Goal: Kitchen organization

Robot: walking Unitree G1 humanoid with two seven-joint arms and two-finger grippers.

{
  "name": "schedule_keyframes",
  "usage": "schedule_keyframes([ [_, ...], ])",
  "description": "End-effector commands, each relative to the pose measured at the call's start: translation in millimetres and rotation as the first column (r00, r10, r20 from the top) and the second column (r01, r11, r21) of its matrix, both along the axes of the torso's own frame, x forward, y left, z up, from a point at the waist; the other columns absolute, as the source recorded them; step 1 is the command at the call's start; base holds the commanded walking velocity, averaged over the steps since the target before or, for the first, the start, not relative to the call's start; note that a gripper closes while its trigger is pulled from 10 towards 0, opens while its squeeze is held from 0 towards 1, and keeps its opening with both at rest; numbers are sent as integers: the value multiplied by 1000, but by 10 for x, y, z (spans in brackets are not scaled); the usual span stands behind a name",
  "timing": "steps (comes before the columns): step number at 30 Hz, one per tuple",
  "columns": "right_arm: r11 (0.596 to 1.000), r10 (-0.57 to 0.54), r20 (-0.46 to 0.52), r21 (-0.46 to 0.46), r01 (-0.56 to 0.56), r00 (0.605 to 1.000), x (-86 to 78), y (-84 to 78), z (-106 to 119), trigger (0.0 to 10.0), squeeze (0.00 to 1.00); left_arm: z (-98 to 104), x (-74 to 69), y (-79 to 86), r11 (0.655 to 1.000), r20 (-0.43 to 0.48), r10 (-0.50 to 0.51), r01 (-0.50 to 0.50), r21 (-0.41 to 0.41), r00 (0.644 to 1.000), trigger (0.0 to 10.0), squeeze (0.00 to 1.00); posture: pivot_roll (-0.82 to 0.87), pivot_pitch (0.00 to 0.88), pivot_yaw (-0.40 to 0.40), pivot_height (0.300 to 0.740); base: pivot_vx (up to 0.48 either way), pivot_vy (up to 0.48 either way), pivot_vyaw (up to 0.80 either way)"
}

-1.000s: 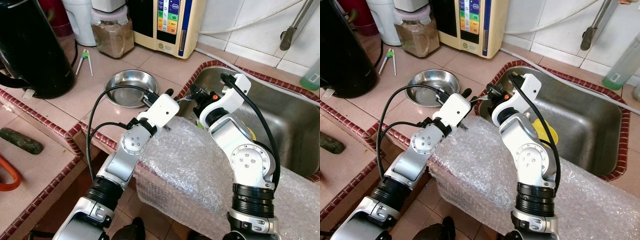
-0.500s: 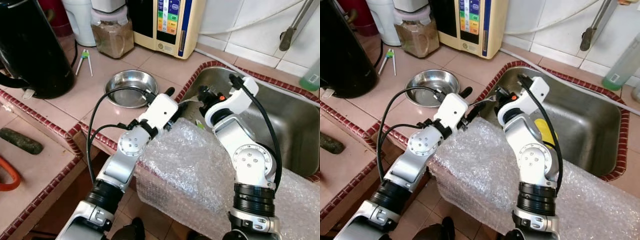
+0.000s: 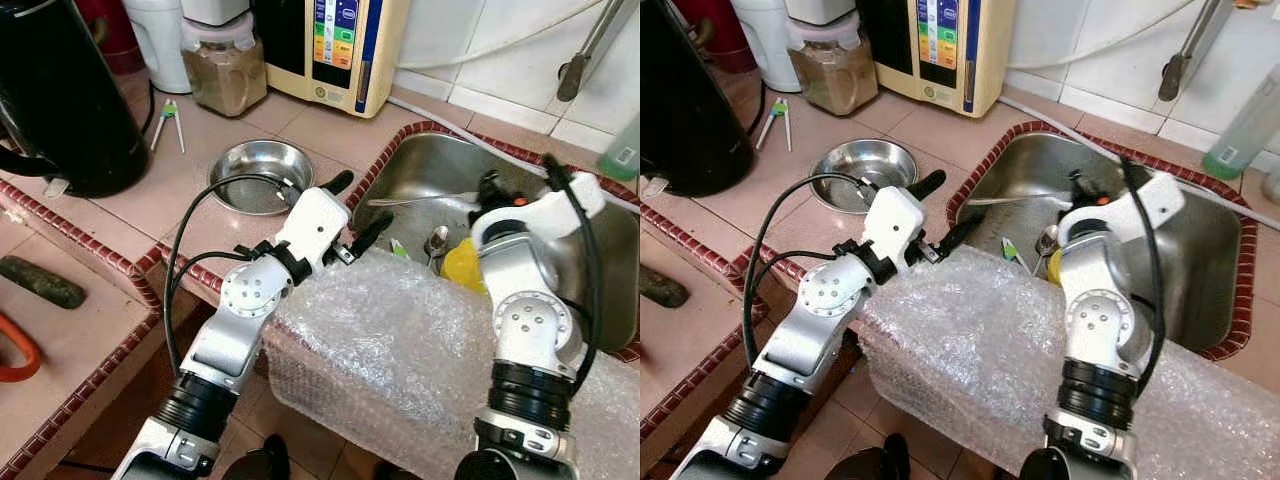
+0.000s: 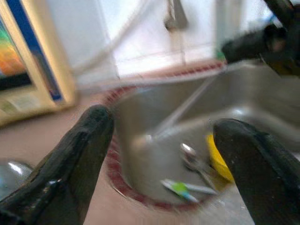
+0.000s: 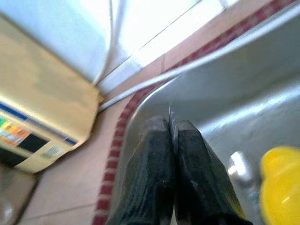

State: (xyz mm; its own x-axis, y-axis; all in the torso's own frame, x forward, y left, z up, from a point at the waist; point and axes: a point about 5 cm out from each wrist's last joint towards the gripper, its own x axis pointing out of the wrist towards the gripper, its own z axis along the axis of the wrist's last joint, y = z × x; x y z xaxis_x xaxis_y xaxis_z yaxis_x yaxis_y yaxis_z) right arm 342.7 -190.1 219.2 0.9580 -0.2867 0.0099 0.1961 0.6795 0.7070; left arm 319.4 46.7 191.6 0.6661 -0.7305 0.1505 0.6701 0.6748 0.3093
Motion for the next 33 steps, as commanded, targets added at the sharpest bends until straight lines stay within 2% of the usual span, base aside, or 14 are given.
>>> schedule_keyframes([
  [1,997,-59,-44,-55,57,997,-11,-101,-76,0,0,-43,-45,-42,999,-55,-46,47,11,997,10000,1000,20,162,-24,740,0,0,0],
  [2,994,-89,-58,-70,85,994,-15,-151,-112,0,0,-68,-47,-42,998,-96,-58,60,18,994,10000,1000,21,162,-23,740,0,0,0],
  [5,984,-134,-85,-125,123,987,-21,-238,-179,0,0,-61,-58,-36,996,-107,-80,83,26,991,10000,1000,21,162,-23,740,0,0,0],
  [8,974,-193,-115,-142,176,974,-39,-400,-314,0,0,-55,-70,-14,994,-198,-105,111,18,975,10000,1000,22,165,-24,740,0,0,0],
  [13,964,-220,-140,-185,193,965,-40,-491,-387,0,0,-22,-87,2,989,-240,-136,144,15,961,10000,1000,22,169,-25,740,0,0,0],
  [17,942,-239,-178,-281,184,955,-37,-573,-477,0,0,8,-63,47,989,-301,-143,151,3,943,10000,1000,21,171,-25,740,0,0,0],
  [18,923,-242,-202,-350,160,949,-32,-566,-513,0,0,21,-62,62,988,-306,-142,155,19,941,10000,1000,21,172,-25,740,0,0,0],
  [19,923,-242,-202,-350,160,949,-32,-566,-513,0,0,21,-62,62,988,-306,-142,155,19,941,10000,1000,21,172,-25,740,0,0,0],
  [20,912,-226,-212,-390,130,951,-26,-528,-532,3294,275,27,-60,71,988,-311,-140,156,24,940,10000,1000,21,172,-25,740,0,0,0],
  [21,905,-211,-225,-412,103,951,-25,-484,-555,10000,1000,23,-58,76,987,-316,-142,160,32,938,10000,1000,20,173,-25,740,0,0,0],
  [25,900,-161,-209,-432,56,965,-16,-389,-564,10000,1000,46,-50,76,987,-309,-135,155,40,941,10000,1000,18,173,-23,740,0,0,0],
  [28,871,-103,-182,-491,1,978,5,-293,-526,10000,1000,68,-37,76,988,-298,-125,145,46,946,10000,1000,17,173,-24,740,0,0,0],
  [29,852,-29,-159,-520,-59,987,23,-179,-490,10000,1000,76,-32,79,989,-299,-122,143,48,946,10000,1000,14,173,-24,740,0,0,0],
  [33,821,98,-105,-553,-140,990,30,36,-393,10000,1000,66,-22,109,988,-306,-112,140,71,946,10000,1000,14,174,-25,740,0,0,0],
])
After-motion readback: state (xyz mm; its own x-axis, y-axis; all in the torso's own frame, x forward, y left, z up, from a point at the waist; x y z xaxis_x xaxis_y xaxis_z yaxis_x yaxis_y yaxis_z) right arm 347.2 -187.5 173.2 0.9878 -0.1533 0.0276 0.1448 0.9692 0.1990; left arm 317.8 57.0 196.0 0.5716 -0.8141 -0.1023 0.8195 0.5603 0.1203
